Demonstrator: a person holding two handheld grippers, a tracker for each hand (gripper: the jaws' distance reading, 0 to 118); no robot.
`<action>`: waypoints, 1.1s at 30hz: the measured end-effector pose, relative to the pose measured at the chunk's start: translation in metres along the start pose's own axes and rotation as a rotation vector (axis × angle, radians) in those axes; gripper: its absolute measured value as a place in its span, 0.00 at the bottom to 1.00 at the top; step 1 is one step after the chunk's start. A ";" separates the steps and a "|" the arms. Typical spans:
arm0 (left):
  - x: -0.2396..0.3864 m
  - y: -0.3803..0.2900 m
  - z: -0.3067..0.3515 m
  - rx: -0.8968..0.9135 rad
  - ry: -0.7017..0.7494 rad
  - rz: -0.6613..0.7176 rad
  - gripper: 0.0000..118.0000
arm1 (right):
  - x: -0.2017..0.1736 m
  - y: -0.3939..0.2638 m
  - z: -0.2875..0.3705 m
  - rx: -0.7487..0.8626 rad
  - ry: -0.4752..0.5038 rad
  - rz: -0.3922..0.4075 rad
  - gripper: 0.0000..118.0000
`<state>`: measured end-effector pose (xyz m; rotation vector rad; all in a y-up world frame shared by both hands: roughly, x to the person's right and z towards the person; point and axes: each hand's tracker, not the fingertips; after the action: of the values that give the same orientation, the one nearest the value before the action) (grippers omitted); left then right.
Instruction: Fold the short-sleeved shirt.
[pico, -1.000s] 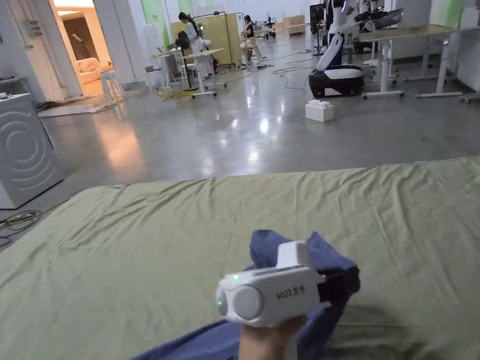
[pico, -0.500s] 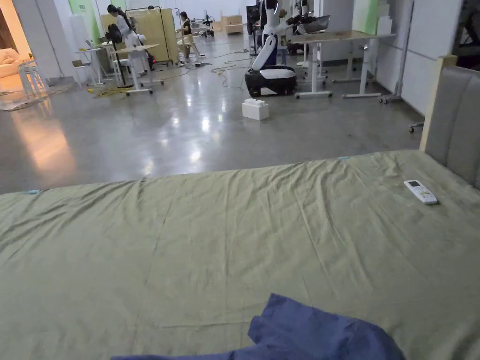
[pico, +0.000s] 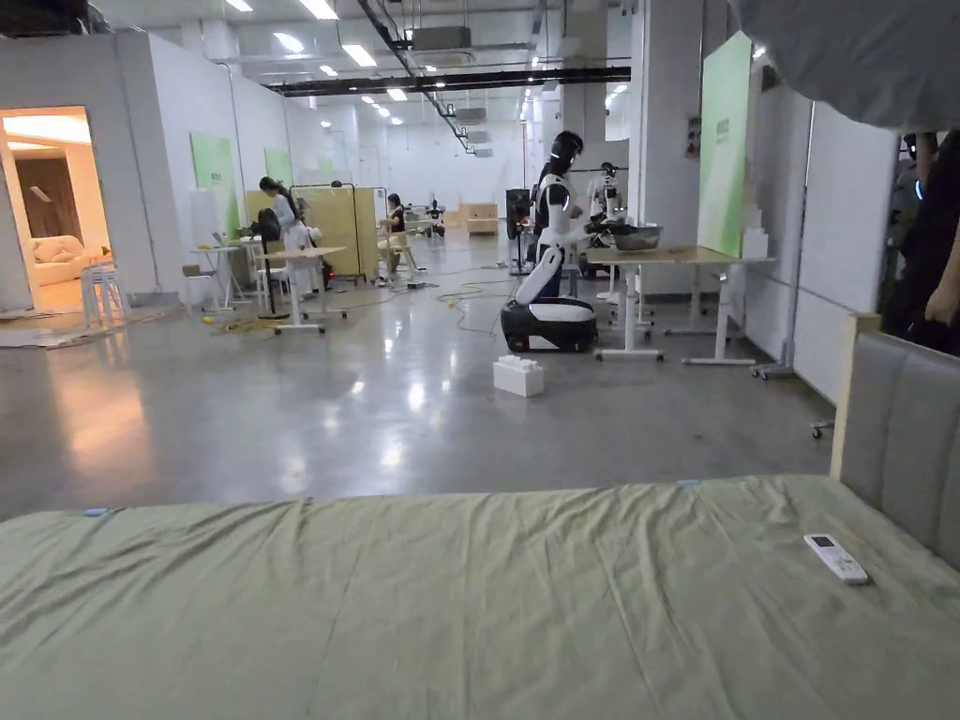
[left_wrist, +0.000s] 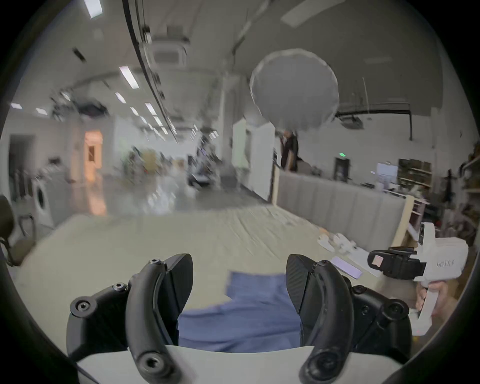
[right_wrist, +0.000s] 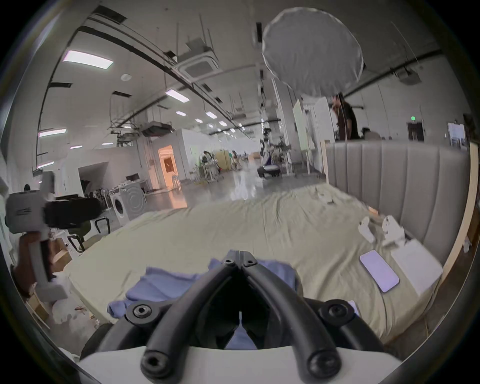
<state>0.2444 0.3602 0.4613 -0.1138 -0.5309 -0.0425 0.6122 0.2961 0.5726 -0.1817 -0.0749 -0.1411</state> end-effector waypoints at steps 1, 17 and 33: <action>-0.005 0.004 0.017 0.043 0.050 -0.036 0.64 | -0.005 0.006 0.001 0.012 -0.003 0.010 0.00; -0.022 -0.025 0.099 -0.041 0.311 0.096 0.00 | -0.020 0.012 0.024 0.042 -0.015 0.110 0.00; -0.025 -0.025 0.081 -0.086 0.294 0.136 0.00 | -0.025 0.004 0.017 0.029 -0.003 0.154 0.00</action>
<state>0.1805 0.3450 0.5200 -0.2232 -0.2269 0.0502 0.5867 0.3067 0.5867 -0.1578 -0.0661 0.0134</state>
